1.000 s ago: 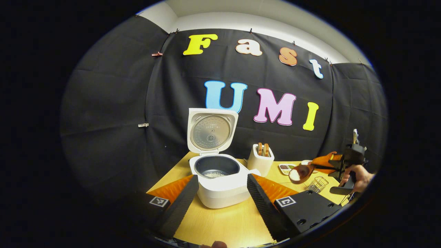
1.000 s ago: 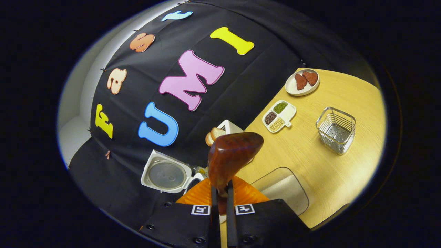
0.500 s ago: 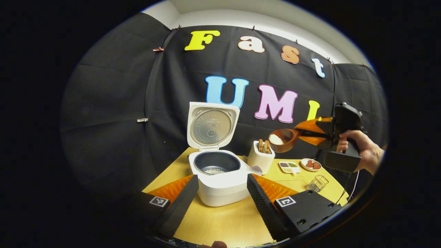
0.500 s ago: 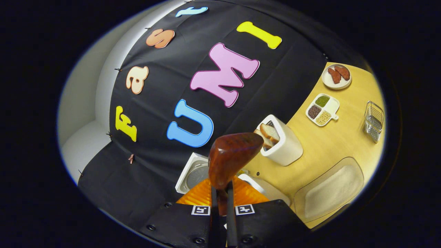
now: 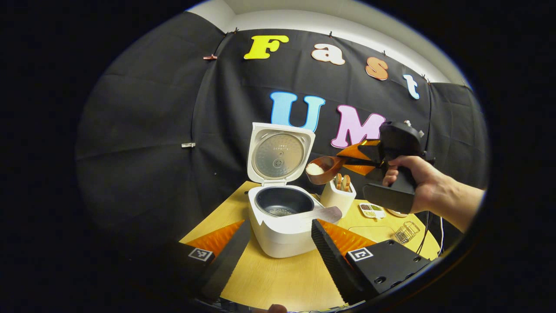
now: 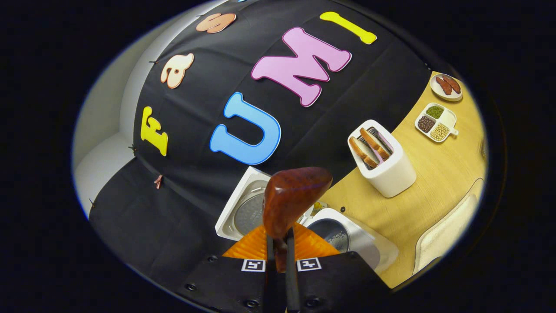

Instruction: Close the left gripper, press the button to open the rice cooker; take a wooden spoon from the chopstick holder with the right hand, scoop a spoonful of rice and pour it into the rice cooker, then put the wooden spoon back into the chopstick holder.

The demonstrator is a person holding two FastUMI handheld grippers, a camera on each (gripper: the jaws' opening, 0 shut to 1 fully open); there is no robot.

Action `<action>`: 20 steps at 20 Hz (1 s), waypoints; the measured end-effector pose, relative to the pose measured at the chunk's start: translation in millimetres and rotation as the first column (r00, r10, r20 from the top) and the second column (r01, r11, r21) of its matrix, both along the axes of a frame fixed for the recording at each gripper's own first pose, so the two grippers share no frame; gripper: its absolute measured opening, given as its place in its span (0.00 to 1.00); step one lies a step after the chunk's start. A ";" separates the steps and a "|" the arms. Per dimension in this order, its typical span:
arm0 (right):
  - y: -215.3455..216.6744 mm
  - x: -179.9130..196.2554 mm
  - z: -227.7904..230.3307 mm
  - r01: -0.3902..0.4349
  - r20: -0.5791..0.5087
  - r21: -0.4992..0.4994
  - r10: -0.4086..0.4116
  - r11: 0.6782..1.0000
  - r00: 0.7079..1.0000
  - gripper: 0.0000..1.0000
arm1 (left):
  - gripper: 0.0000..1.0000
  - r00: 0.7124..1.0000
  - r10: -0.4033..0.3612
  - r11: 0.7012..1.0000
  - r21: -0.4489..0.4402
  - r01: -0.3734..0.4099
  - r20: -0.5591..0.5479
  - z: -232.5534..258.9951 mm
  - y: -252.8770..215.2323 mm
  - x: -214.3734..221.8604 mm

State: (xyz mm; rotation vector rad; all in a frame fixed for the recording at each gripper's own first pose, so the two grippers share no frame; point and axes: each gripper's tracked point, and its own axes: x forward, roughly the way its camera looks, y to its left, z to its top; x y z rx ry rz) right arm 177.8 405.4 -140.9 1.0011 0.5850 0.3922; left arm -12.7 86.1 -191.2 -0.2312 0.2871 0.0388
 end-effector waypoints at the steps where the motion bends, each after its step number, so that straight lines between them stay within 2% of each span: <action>1: 4.1 2.7 -3.7 -0.005 0.012 -0.032 0.006 0.999 1.000 0.12 | 0.97 1.000 -0.004 1.000 -0.009 0.003 -0.002 -0.8 -1.2 -1.4; 5: 21.7 7.1 -17.7 -0.026 0.089 -0.208 0.045 0.978 0.995 0.11 | 0.97 1.000 0.002 1.000 -0.023 -0.002 -0.020 -11.4 0.1 -5.5; 8: 34.3 12.7 -31.9 -0.047 0.121 -0.297 0.086 0.954 0.989 0.11 | 0.97 0.999 -0.008 0.999 -0.053 0.006 -0.034 -17.7 -4.8 -11.9; 20: 72.7 30.1 -52.5 -0.097 0.213 -0.500 0.230 0.861 0.950 0.12 | 0.97 0.996 0.018 0.997 -0.072 -0.024 -0.088 -35.7 4.8 -23.6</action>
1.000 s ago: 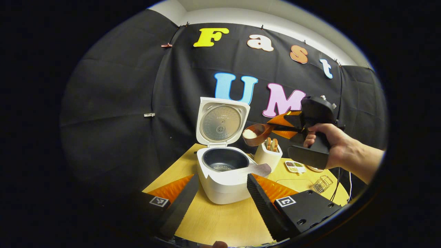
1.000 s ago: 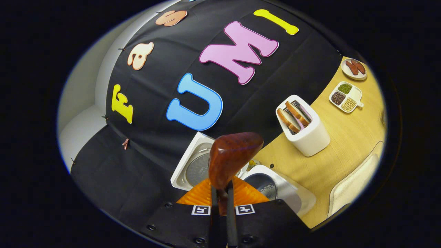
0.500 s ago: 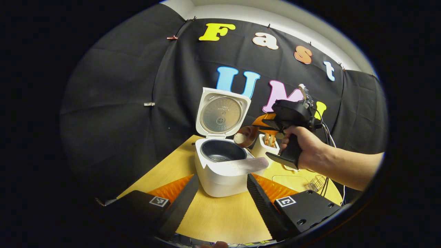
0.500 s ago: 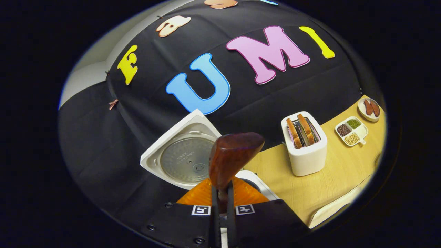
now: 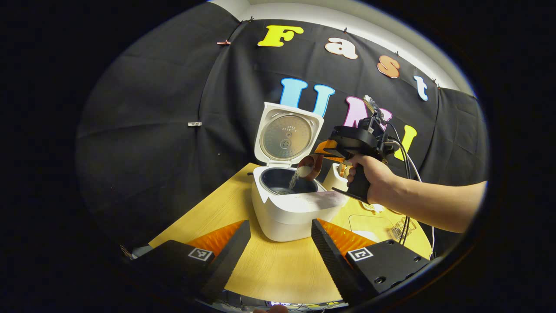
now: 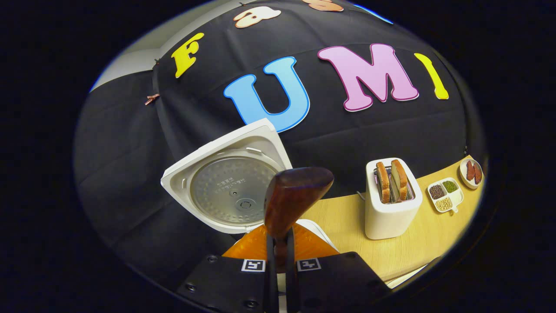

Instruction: Close the left gripper, press the button to open the rice cooker; take a wooden spoon from the chopstick holder with the right hand, scoop a spoonful of rice and pour it into the rice cooker, then put the wooden spoon back into the chopstick holder.

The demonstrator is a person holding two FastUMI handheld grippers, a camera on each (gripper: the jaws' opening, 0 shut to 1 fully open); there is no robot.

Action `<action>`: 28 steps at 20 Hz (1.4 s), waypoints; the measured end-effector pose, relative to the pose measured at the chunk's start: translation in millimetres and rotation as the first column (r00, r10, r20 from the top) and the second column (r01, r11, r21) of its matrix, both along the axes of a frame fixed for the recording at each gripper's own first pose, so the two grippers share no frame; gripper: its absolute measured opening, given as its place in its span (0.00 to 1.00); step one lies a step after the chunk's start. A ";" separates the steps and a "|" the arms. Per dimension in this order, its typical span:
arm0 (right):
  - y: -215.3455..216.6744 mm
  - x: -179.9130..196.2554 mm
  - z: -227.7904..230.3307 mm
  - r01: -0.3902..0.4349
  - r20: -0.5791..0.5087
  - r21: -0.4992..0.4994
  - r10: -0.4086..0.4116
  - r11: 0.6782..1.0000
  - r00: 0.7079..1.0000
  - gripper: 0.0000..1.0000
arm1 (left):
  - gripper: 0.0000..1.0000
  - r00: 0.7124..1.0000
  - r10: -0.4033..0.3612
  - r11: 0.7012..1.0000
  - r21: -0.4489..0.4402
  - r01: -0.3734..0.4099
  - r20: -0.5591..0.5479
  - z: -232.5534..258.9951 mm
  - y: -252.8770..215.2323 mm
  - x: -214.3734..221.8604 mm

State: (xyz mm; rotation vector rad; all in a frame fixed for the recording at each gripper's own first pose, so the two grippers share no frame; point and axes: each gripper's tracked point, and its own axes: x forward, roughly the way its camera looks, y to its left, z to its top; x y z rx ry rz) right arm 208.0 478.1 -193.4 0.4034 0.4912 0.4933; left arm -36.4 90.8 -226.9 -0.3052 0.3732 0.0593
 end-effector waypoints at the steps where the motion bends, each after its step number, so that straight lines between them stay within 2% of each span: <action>1: 1.9 0.8 -0.7 -0.013 0.014 -0.021 0.014 1.000 1.000 0.11 | 0.98 1.000 0.004 1.000 0.000 -0.004 -0.001 0.8 0.8 -0.4; 7: 19.0 -0.9 -0.7 -0.091 0.100 -0.132 0.104 0.987 0.990 0.11 | 0.98 1.000 0.010 1.000 -0.005 -0.010 -0.013 -1.3 0.6 -1.5; 11: 27.5 -8.3 6.7 -0.145 0.188 -0.232 0.190 0.962 0.964 0.11 | 0.98 1.000 0.007 1.000 -0.006 -0.007 -0.014 -1.2 0.9 -1.8; 13: 31.3 -12.5 11.5 -0.171 0.245 -0.307 0.251 0.936 0.936 0.11 | 0.98 1.000 0.010 1.000 -0.004 -0.010 -0.016 -0.2 2.0 -2.1; 16: 40.3 -24.0 24.4 -0.198 0.329 -0.396 0.340 0.897 0.881 0.11 | 0.97 1.000 0.019 1.000 -0.016 -0.020 -0.020 -2.3 1.5 -3.1; 19: 49.8 -33.0 38.4 -0.198 0.409 -0.470 0.412 0.860 0.814 0.11 | 0.97 0.999 0.025 1.000 -0.013 -0.026 -0.025 -1.9 1.7 -4.0; 24: 52.1 -49.8 46.2 -0.179 0.469 -0.570 0.497 0.802 0.730 0.11 | 0.98 1.000 0.023 1.000 -0.019 -0.024 -0.020 -2.4 1.1 -4.0; 26: 51.8 -54.5 44.1 -0.172 0.474 -0.601 0.521 0.781 0.710 0.11 | 0.98 1.000 0.017 1.000 -0.013 -0.017 -0.016 -2.7 0.6 -3.4; 27: 52.1 -57.4 40.2 -0.183 0.465 -0.602 0.528 0.777 0.711 0.12 | 0.98 1.000 0.015 1.000 -0.010 -0.015 -0.015 -2.2 0.8 -3.3; 28: 51.7 -57.2 35.5 -0.202 0.448 -0.591 0.526 0.781 0.723 0.11 | 0.98 1.000 0.012 1.000 -0.009 -0.012 -0.013 -2.7 0.1 -3.3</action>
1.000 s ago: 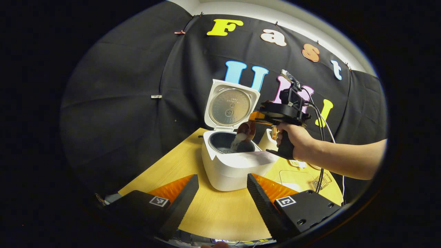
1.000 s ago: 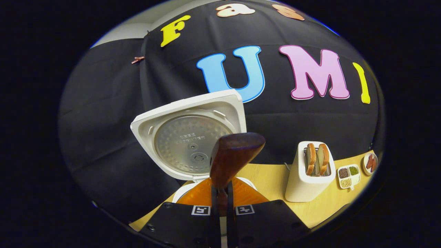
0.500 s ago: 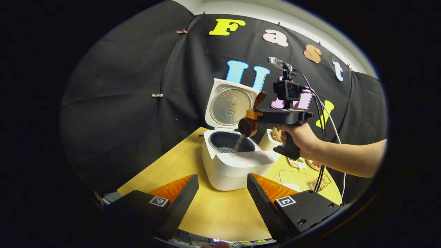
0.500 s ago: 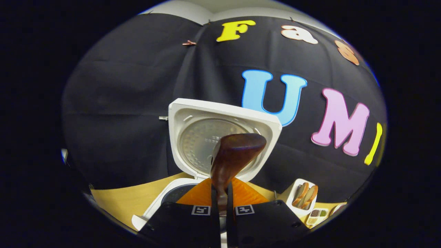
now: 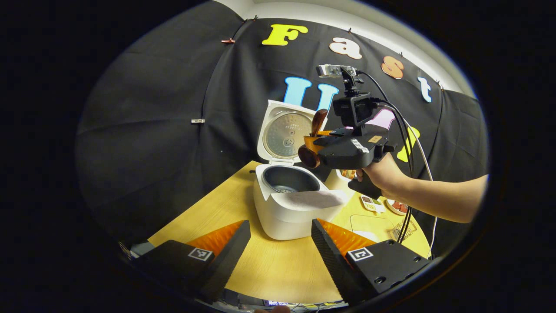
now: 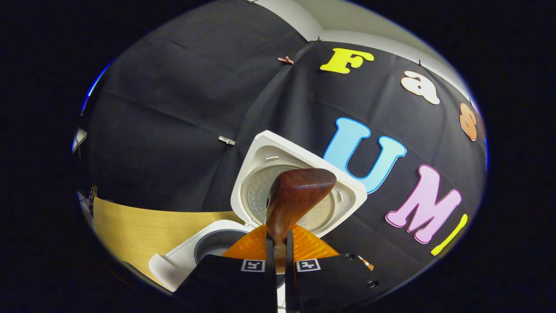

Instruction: Close the left gripper, press the button to open the rice cooker; take a wooden spoon from the chopstick holder with the right hand, scoop a spoonful of rice and pour it into the rice cooker, then put the wooden spoon back into the chopstick holder.

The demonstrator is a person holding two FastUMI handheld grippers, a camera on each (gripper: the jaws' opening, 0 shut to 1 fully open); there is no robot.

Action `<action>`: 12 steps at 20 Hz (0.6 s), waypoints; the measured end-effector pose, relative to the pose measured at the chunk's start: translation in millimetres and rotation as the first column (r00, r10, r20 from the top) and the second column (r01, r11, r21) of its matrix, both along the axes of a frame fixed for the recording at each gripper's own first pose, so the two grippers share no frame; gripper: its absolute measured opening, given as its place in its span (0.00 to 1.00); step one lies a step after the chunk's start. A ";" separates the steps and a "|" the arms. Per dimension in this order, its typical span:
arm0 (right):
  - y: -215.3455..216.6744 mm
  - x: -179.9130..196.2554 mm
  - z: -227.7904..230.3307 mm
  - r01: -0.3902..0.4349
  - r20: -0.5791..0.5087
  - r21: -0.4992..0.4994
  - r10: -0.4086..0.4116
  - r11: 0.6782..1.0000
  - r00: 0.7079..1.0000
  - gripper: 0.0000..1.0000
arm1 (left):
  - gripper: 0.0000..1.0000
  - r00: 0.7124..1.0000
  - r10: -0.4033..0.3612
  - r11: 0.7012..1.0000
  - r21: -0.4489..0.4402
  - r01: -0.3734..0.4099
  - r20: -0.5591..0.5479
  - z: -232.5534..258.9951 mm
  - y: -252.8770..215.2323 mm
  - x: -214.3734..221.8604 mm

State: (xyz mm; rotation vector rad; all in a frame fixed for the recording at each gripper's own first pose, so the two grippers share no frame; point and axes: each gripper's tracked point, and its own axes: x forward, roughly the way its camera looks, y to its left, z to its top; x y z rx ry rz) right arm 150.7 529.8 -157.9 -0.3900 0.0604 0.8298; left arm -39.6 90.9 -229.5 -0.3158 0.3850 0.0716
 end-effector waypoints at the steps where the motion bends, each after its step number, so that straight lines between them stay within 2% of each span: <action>1: -1.5 1.7 -2.5 0.010 -0.049 0.023 -0.009 1.000 0.999 0.11 | 0.98 1.000 -0.001 1.000 0.001 0.001 0.002 0.6 0.1 -0.2; 4: -10.2 10.3 -4.6 0.090 -0.238 0.147 -0.053 0.985 0.970 0.11 | 0.97 1.000 -0.003 1.000 0.008 0.003 0.003 -0.6 -0.2 0.0; 6: -16.6 15.4 -5.3 0.158 -0.377 0.226 -0.063 0.961 0.924 0.11 | 0.97 1.000 -0.004 1.000 0.010 0.004 0.002 -0.9 -1.5 -1.6; 8: -28.3 17.4 -3.2 0.235 -0.503 0.302 -0.055 0.924 0.863 0.11 | 0.98 1.000 -0.005 1.000 0.013 0.005 0.004 0.2 -4.5 -7.2; 9: -34.4 18.1 -0.7 0.275 -0.555 0.331 -0.050 0.903 0.830 0.07 | 0.98 1.000 -0.006 1.000 0.014 0.006 0.006 1.7 -6.8 -11.5; 10: -41.3 18.9 4.2 0.309 -0.587 0.359 -0.044 0.881 0.808 0.12 | 0.97 1.000 -0.008 1.000 0.015 0.008 0.008 2.7 -8.7 -12.6; 12: -61.3 18.3 18.5 0.351 -0.620 0.408 -0.026 0.843 0.785 0.12 | 0.97 1.000 -0.014 1.000 0.018 0.014 0.015 6.7 -12.5 -12.5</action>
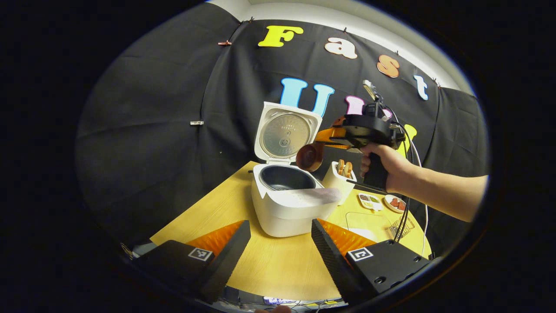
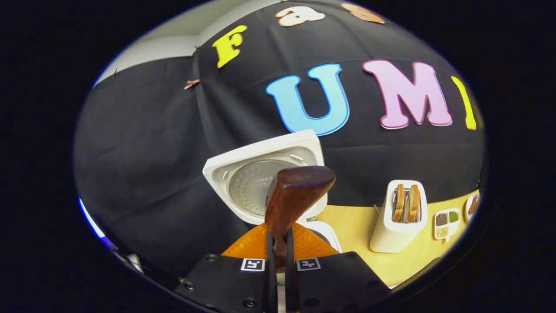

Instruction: Close the left gripper, press the button to open the rice cooker; take a wooden spoon from the chopstick holder with the right hand, scoop a spoonful of rice and pour it into the rice cooker, then put the wooden spoon back into the chopstick holder.

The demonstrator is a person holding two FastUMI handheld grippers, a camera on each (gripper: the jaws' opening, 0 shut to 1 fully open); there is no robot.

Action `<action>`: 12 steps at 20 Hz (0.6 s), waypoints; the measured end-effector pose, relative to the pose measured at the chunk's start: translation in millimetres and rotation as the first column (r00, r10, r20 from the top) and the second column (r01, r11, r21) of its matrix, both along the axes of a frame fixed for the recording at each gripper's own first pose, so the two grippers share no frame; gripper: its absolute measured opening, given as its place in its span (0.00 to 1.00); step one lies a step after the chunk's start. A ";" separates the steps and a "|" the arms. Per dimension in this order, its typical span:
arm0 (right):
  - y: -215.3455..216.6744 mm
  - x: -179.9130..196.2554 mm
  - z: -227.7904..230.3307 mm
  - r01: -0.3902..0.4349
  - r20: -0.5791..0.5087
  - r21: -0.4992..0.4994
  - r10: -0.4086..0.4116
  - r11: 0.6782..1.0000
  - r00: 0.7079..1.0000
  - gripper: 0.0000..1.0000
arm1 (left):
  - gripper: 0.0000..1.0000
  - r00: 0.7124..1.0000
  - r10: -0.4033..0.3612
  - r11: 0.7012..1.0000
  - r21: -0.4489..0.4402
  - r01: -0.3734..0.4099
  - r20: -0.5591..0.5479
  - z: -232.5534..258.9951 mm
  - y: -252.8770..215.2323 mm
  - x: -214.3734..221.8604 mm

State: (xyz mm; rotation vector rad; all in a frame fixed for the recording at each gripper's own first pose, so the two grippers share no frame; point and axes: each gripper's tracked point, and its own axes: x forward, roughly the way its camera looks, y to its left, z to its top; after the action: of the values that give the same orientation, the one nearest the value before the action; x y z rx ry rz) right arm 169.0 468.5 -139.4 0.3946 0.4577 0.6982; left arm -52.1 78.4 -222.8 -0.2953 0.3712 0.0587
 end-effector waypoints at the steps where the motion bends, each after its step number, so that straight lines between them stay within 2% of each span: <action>1: -9.8 -1.8 8.3 0.010 -0.013 0.033 -0.009 0.999 1.000 0.11 | 0.97 1.000 -0.006 1.000 0.002 0.006 0.004 2.4 -3.1 0.2; 4: -43.9 -9.8 32.6 0.034 -0.045 0.120 -0.029 0.992 0.999 0.11 | 0.97 1.000 -0.022 1.000 0.011 0.022 0.016 10.9 -12.8 -0.2; 6: -81.1 -11.7 49.3 0.061 -0.043 0.149 -0.055 0.987 0.998 0.11 | 0.97 0.999 -0.036 0.999 0.015 0.036 0.029 19.8 -20.3 2.2; 12: -201.5 -16.5 65.7 0.160 -0.006 0.137 -0.161 0.978 0.987 0.11 | 0.97 0.995 -0.079 0.997 0.026 0.078 0.054 39.1 -42.6 8.5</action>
State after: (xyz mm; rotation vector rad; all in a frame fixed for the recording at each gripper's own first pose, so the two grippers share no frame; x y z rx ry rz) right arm 152.6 267.0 -73.7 0.5528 0.3696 0.5751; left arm -43.6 35.8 -183.7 -0.2579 0.3265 -0.0221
